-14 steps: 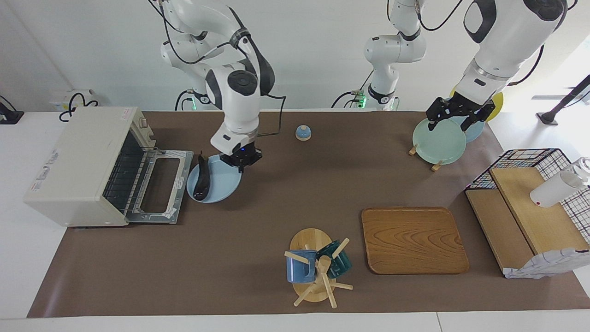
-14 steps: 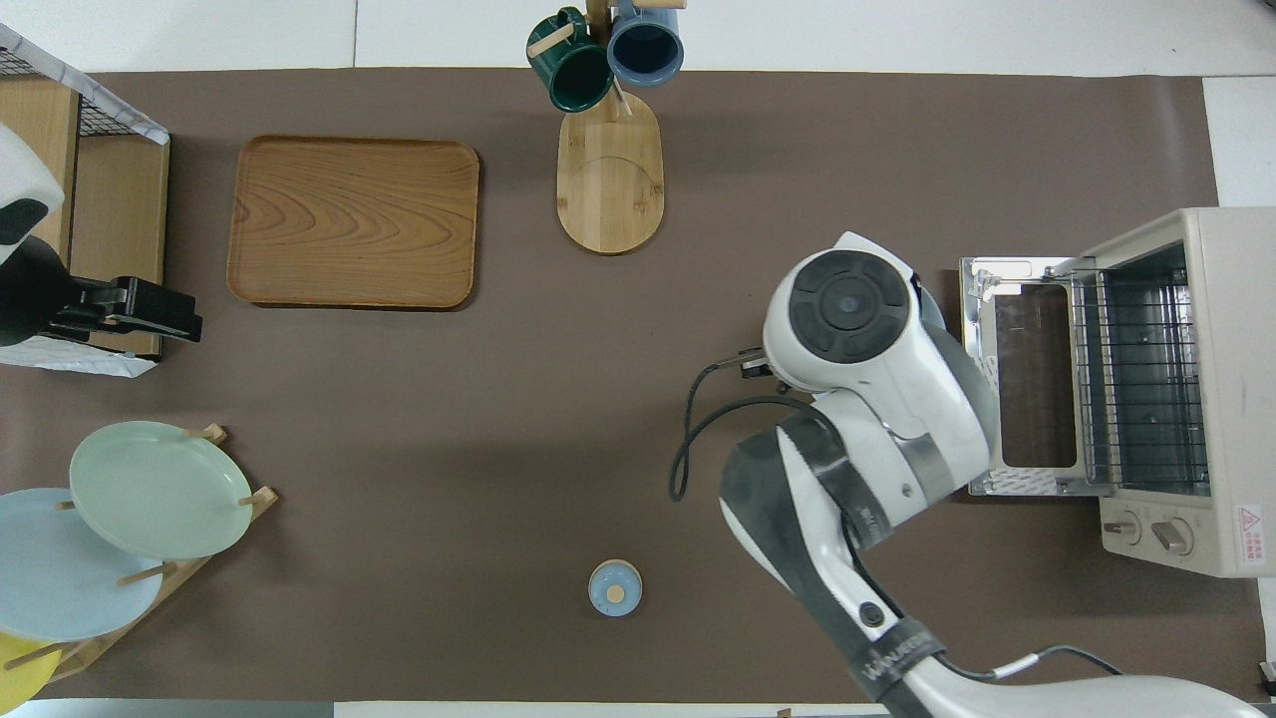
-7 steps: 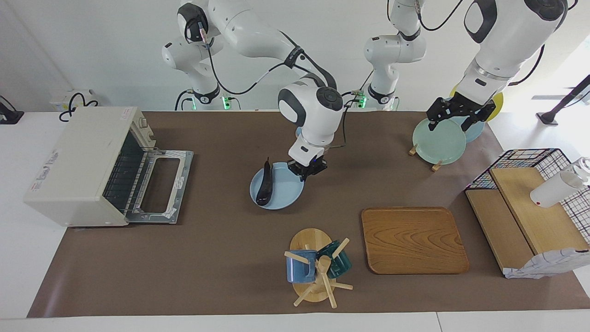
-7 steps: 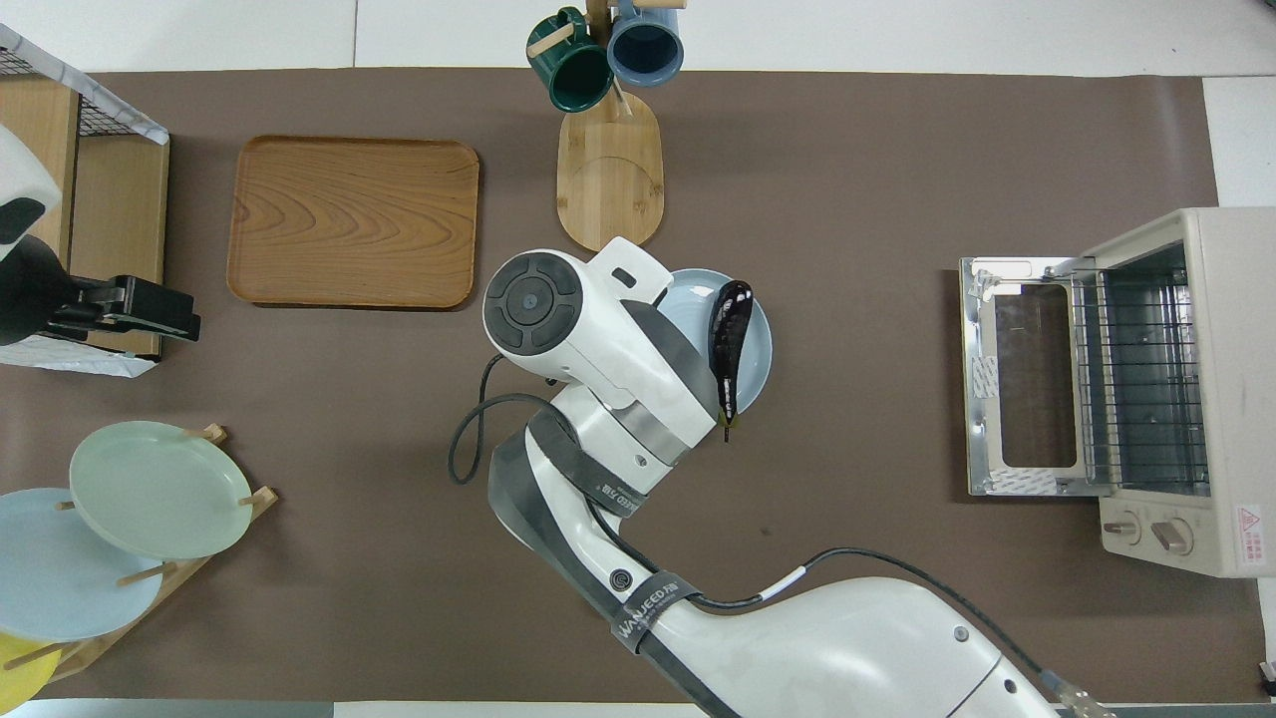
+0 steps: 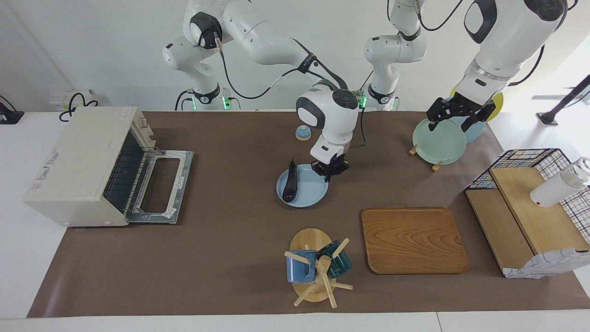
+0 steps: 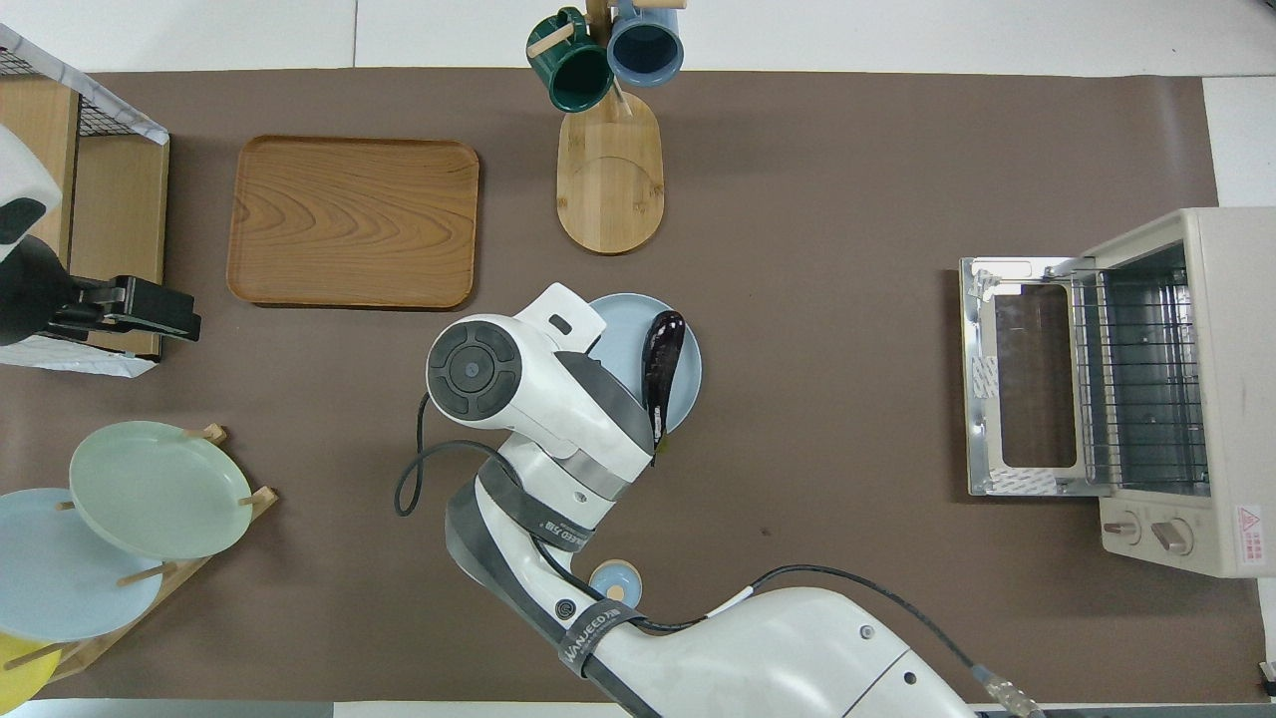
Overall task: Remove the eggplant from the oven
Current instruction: 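Lower the blue plate onto the table and open the right gripper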
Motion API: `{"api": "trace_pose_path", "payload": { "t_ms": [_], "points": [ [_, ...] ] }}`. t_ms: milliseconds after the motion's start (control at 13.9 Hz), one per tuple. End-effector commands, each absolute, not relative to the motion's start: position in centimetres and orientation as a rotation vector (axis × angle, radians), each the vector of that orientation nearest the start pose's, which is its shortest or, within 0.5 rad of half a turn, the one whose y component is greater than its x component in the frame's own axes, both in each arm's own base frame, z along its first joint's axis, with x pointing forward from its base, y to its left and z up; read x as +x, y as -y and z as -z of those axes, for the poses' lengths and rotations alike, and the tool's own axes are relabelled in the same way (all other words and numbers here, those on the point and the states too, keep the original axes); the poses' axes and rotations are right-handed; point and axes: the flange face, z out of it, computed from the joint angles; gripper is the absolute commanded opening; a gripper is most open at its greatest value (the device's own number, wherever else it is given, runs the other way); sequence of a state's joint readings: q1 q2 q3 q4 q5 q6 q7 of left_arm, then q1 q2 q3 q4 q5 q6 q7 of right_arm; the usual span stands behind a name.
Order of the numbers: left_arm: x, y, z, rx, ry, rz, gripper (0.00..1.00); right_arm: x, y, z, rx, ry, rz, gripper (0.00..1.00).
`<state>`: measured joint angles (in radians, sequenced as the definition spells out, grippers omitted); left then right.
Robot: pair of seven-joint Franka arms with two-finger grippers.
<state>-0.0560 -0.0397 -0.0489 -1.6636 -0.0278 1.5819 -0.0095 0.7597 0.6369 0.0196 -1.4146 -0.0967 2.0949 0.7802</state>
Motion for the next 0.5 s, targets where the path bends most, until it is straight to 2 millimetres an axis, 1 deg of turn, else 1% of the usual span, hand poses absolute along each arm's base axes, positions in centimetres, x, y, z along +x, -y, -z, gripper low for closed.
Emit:
{"api": "trace_pose_path", "payload": {
  "t_ms": [0,72,143,215,287,359,430],
  "points": [
    [53.4,5.5,-60.4,-3.147,-0.134,-0.049,1.00,52.3,-50.2,-32.2,-3.129,0.012,0.113,0.00],
    [53.4,5.5,-60.3,-3.147,-0.132,-0.052,1.00,52.5,-50.2,-32.1,-3.114,0.000,0.120,0.00],
    [53.4,5.3,-60.3,-3.147,-0.127,-0.052,1.00,52.8,-50.1,-32.3,-3.094,-0.022,0.115,0.12],
    [53.4,5.3,-60.4,-3.147,-0.127,-0.049,1.00,52.9,-50.1,-32.9,-3.073,-0.041,0.105,0.37],
    [53.4,5.4,-60.4,-3.147,-0.129,-0.049,1.00,53.1,-49.9,-33.6,-3.066,-0.047,0.114,0.56],
    [53.4,5.4,-60.4,-3.147,-0.129,-0.049,1.00,53.3,-49.7,-34.3,-3.067,-0.043,0.119,0.57],
    [53.4,5.4,-60.4,-3.147,-0.132,-0.049,1.00,54.4,-48.3,-35.9,-3.062,-0.071,0.140,0.57]
  ]
}}
